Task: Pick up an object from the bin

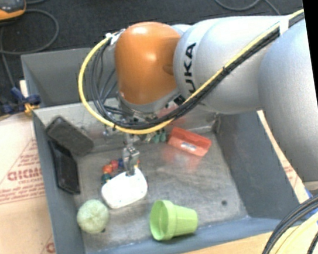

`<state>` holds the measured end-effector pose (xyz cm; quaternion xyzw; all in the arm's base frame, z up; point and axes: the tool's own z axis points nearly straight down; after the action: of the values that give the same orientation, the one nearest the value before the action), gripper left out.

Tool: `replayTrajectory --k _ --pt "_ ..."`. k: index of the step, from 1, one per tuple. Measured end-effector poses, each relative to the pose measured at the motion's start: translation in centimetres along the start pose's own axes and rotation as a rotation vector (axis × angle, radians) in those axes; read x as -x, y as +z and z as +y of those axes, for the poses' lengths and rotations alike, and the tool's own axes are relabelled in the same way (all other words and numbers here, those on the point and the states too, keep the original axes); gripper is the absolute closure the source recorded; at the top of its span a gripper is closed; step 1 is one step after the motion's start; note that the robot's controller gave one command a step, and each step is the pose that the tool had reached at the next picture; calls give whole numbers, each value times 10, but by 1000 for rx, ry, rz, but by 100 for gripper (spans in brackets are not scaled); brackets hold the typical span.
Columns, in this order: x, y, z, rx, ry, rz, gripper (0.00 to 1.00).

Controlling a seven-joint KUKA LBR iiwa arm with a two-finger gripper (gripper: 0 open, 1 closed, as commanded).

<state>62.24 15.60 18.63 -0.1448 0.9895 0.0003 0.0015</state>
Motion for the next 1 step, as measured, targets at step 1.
replayTrajectory --k 1 --pt "7 44 -12 -2 -32 -11 0"
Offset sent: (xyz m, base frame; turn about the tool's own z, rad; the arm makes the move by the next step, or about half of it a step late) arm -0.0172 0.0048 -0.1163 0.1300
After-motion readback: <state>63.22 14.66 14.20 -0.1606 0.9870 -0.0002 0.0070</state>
